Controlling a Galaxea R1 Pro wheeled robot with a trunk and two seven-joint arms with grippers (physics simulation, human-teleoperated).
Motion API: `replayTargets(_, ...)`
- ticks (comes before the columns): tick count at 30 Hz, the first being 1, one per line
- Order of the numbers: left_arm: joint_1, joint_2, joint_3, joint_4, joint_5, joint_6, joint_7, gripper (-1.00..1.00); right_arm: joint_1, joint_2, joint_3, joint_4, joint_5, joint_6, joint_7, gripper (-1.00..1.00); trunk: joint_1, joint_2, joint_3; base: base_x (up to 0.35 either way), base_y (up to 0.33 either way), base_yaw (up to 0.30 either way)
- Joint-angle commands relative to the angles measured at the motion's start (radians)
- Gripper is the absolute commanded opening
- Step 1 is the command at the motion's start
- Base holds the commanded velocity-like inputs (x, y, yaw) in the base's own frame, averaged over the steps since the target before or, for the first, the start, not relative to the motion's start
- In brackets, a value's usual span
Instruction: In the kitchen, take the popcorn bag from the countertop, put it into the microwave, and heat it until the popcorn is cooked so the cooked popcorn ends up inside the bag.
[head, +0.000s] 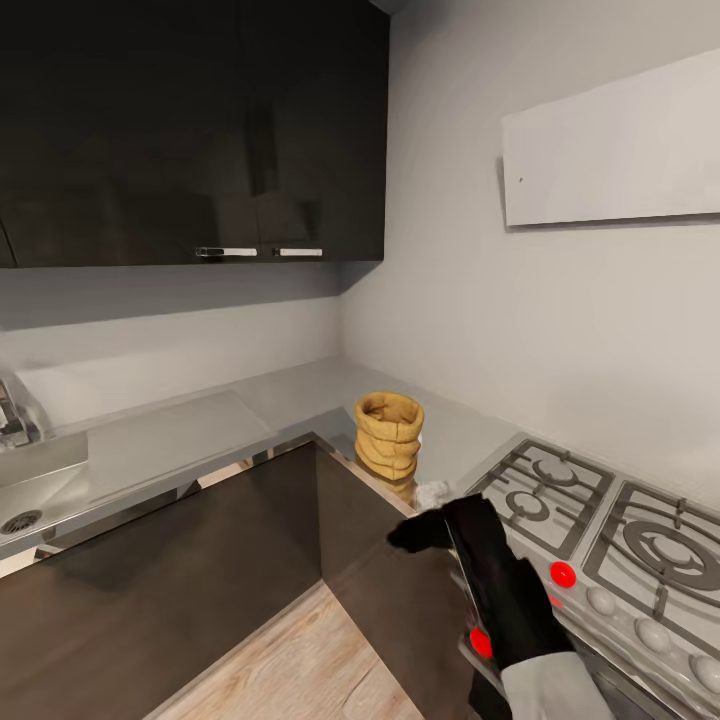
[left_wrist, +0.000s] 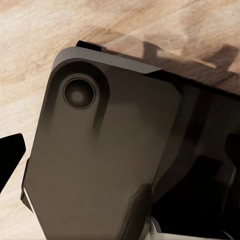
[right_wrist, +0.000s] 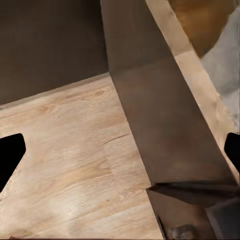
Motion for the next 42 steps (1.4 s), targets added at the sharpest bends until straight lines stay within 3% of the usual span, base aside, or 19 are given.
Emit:
replayTargets(1,0.000,0.000,0.001,-0.002,0.005,-0.002,-0.001,1.00,-0.051,0.000,-0.001,-0.002,0.000,0.004,0.007,1.00,0.000,-0.001,-0.001,0.000,0.000,0.000)
replayTargets(3,0.000,0.000,0.000,-0.001,0.005,-0.002,-0.001,1.00,-0.186,0.000,-0.006,0.002,-0.016,0.004,0.001,1.00,0.000,-0.001,-0.001,0.000,0.000,0.000)
replayTargets(8,0.001,0.000,0.000,-0.002,0.005,-0.002,-0.001,1.00,-0.331,0.000,-0.016,0.004,-0.020,0.004,-0.018,1.00,0.000,-0.001,-0.001,0.000,0.000,0.000)
replayTargets(13,0.000,0.000,0.000,-0.001,0.005,-0.002,-0.001,1.00,-0.482,0.000,-0.043,0.039,-0.021,0.004,-0.174,1.00,0.000,-0.001,-0.001,0.000,0.000,0.000)
replayTargets(15,0.001,0.000,0.000,-0.002,0.005,-0.002,-0.001,1.00,-0.553,0.000,-0.085,0.116,-0.023,0.004,-0.227,1.00,0.000,-0.001,-0.001,0.000,0.000,0.000)
replayTargets(16,0.001,0.000,0.000,-0.002,0.005,-0.002,-0.001,1.00,-0.606,0.000,-0.125,0.193,-0.023,0.004,-0.256,1.00,0.000,-0.001,-0.001,0.000,0.000,0.000)
replayTargets(17,0.001,0.000,-0.001,-0.002,0.005,-0.002,-0.001,1.00,-0.663,0.000,-0.176,0.293,-0.023,0.004,-0.286,1.00,0.000,-0.001,-0.001,0.000,0.000,0.000)
replayTargets(18,0.001,0.000,-0.001,-0.002,0.005,-0.002,-0.001,1.00,-0.730,0.000,-0.251,0.424,-0.022,0.004,-0.333,1.00,0.000,-0.001,-0.001,0.000,0.000,0.000)
replayTargets(19,0.001,0.000,-0.001,-0.002,0.005,-0.002,-0.001,1.00,-0.762,0.000,-0.298,0.498,-0.022,0.004,-0.378,1.00,0.000,-0.001,-0.001,0.000,0.000,0.000)
replayTargets(22,0.000,-0.001,-0.001,-0.002,0.004,-0.002,-0.001,1.00,-0.788,0.000,-0.345,0.594,-0.023,0.004,-0.494,1.00,0.000,-0.001,-0.001,0.000,0.000,0.000)
replayTargets(25,0.000,0.000,-0.001,-0.002,0.005,-0.003,-0.001,1.00,-0.793,0.000,-0.371,0.621,-0.024,0.004,-0.544,1.00,0.000,-0.001,-0.001,0.000,0.000,0.000)
replayTargets(29,0.001,0.000,-0.001,-0.002,0.005,-0.003,-0.001,1.00,-0.794,0.000,-0.392,0.628,-0.025,0.004,-0.564,1.00,0.000,-0.001,-0.001,0.000,0.000,0.000)
replayTargets(33,0.001,0.001,-0.001,-0.002,0.008,-0.003,-0.001,1.00,-0.793,0.000,-0.394,0.680,-0.028,-0.123,-0.568,1.00,0.000,-0.001,-0.001,0.000,0.000,0.000)
replayTargets(36,0.001,0.001,-0.001,-0.002,0.010,-0.003,-0.001,1.00,-0.793,0.000,-0.394,0.695,-0.029,-0.158,-0.569,1.00,0.000,-0.001,-0.001,0.000,0.000,0.000)
replayTargets(42,0.001,0.002,0.000,-0.003,0.012,-0.002,-0.002,1.00,-0.793,0.000,-0.393,0.699,-0.028,-0.171,-0.587,1.00,0.000,-0.001,-0.001,0.000,0.000,0.000)
